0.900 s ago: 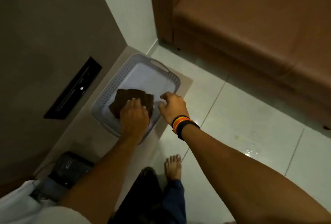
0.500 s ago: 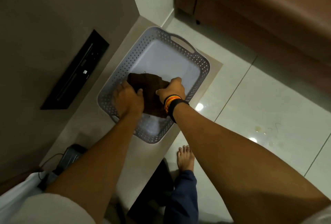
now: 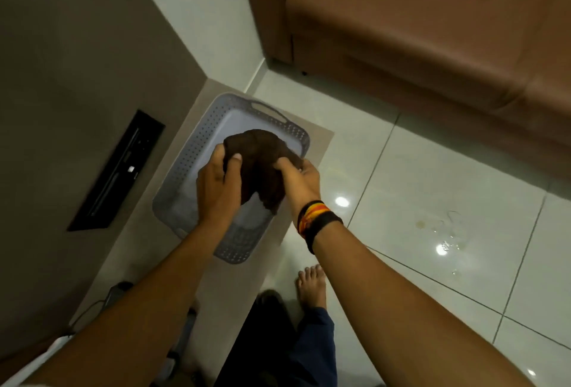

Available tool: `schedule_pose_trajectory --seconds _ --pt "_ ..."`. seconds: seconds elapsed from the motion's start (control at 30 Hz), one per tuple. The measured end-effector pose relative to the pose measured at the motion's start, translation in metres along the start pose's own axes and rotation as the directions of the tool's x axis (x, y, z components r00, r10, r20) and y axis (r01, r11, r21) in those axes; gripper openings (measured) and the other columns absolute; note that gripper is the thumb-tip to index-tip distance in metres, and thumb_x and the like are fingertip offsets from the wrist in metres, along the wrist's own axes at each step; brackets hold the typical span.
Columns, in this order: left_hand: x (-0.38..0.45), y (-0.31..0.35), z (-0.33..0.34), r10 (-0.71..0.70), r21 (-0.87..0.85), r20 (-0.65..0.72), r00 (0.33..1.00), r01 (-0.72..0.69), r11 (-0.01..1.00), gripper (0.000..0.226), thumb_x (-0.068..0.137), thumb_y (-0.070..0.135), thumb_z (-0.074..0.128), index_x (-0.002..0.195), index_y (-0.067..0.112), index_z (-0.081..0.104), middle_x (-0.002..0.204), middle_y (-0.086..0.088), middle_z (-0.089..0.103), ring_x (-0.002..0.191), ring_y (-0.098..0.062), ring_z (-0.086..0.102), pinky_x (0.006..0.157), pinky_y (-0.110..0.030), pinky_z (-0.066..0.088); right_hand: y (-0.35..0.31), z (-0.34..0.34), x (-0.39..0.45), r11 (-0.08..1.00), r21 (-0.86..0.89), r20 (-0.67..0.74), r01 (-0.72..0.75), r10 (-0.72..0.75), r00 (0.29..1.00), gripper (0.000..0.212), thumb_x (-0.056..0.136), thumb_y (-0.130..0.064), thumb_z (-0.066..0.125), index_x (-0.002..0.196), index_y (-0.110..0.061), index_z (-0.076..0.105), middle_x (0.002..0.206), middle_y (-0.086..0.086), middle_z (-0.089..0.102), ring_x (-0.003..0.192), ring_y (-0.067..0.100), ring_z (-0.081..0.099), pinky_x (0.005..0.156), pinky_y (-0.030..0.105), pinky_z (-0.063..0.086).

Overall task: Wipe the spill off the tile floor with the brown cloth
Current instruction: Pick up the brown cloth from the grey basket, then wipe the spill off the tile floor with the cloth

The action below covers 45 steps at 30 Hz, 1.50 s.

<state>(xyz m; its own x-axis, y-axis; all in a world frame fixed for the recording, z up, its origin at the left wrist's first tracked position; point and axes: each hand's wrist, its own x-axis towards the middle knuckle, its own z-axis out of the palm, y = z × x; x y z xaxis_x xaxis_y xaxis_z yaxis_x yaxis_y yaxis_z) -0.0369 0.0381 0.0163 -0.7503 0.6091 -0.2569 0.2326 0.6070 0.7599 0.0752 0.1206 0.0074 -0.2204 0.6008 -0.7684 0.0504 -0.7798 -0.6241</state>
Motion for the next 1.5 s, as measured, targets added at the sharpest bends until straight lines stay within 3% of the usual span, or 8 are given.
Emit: schedule_pose_trajectory --seconds 0.17,0.4,0.5,0.73,0.9,1.2,1.33,1.5 --pt "-0.037 0.071 0.049 0.235 0.086 0.101 0.967 -0.244 0.966 0.044 0.104 0.041 0.044 0.134 0.017 0.065 0.129 -0.006 0.073 0.118 -0.023 0.068 0.105 -0.048 0.056 -0.040 -0.102 -0.030 0.975 0.217 -0.056 0.043 -0.032 0.998 0.020 0.091 -0.017 0.072 0.111 -0.015 0.072 0.110 0.011 0.078 0.100 0.028 0.075 0.091 0.044 0.064" --pt "-0.141 0.131 0.184 0.519 0.067 0.263 0.813 -0.552 0.831 0.047 0.109 0.028 0.043 0.155 0.020 0.051 0.167 -0.002 0.041 0.154 -0.020 0.038 0.127 -0.046 0.035 -0.033 -0.292 -0.072 0.953 0.265 -0.156 0.145 -0.106 0.982 0.035 0.086 -0.016 0.080 0.120 -0.013 0.073 0.111 0.011 0.081 0.102 0.026 0.078 0.088 0.039 0.066" --pt "-0.197 0.147 0.235 0.462 -0.003 0.376 0.803 -0.498 0.867 0.043 0.109 0.030 0.045 0.148 0.016 0.058 0.149 -0.009 0.061 0.142 -0.026 0.053 0.119 -0.052 0.045 -0.016 -0.372 -0.093 0.955 0.247 -0.222 0.165 -0.110 0.969 0.034 0.085 -0.016 0.078 0.119 -0.012 0.074 0.110 0.011 0.081 0.104 0.029 0.076 0.089 0.039 0.065" --pt "-0.262 0.181 0.313 0.262 -0.088 0.599 0.757 -0.263 0.961 0.030 0.102 0.045 0.042 0.110 0.028 0.066 0.100 0.009 0.072 0.097 -0.004 0.068 0.089 -0.029 0.060 -0.005 -0.486 -0.122 0.956 0.193 -0.315 0.220 -0.152 0.937 0.010 0.087 -0.010 0.073 0.091 -0.019 0.076 0.076 -0.008 0.078 0.074 0.007 0.075 0.059 0.017 0.057" --pt "-0.260 0.169 0.378 -0.048 0.047 0.723 0.689 0.021 0.999 0.026 0.102 0.029 0.048 0.108 0.015 0.069 0.117 -0.009 0.073 0.111 -0.026 0.068 0.102 -0.047 0.057 0.016 -0.519 -0.092 0.950 0.257 -0.400 0.176 -0.061 0.914 0.019 0.087 -0.015 0.074 0.105 -0.020 0.076 0.093 -0.003 0.081 0.087 0.013 0.077 0.066 0.026 0.061" --pt "-0.280 0.015 0.486 -0.326 0.391 0.770 0.549 -0.002 0.920 0.039 0.108 0.034 0.047 0.135 0.010 0.063 0.131 -0.013 0.067 0.120 -0.032 0.066 0.107 -0.050 0.056 0.183 -0.581 0.018 0.962 0.261 -0.488 -0.077 0.200 0.849 0.043 0.085 -0.020 0.082 0.123 -0.012 0.065 0.110 0.007 0.075 0.096 0.022 0.072 0.061 0.025 0.058" --pt "-0.283 -0.057 0.548 -0.350 0.349 0.798 0.491 0.097 0.932 0.037 0.108 0.029 0.051 0.138 0.009 0.063 0.134 -0.014 0.069 0.123 -0.032 0.067 0.108 -0.049 0.056 0.242 -0.625 0.082 0.975 0.193 -0.543 -0.107 0.197 0.816 0.050 0.083 -0.016 0.084 0.127 -0.005 0.065 0.119 0.016 0.074 0.107 0.033 0.072 0.087 0.040 0.061" --pt "-0.247 -0.120 0.611 -0.186 0.308 0.807 0.560 -0.131 0.942 0.056 0.107 0.035 0.052 0.159 0.019 0.042 0.164 -0.008 0.046 0.150 -0.027 0.045 0.124 -0.036 0.034 0.279 -0.659 0.162 0.981 -0.096 -0.832 -0.168 0.014 0.555 0.089 0.082 -0.032 0.086 0.154 -0.012 0.038 0.152 0.013 0.053 0.138 0.031 0.052 0.115 0.043 0.045"
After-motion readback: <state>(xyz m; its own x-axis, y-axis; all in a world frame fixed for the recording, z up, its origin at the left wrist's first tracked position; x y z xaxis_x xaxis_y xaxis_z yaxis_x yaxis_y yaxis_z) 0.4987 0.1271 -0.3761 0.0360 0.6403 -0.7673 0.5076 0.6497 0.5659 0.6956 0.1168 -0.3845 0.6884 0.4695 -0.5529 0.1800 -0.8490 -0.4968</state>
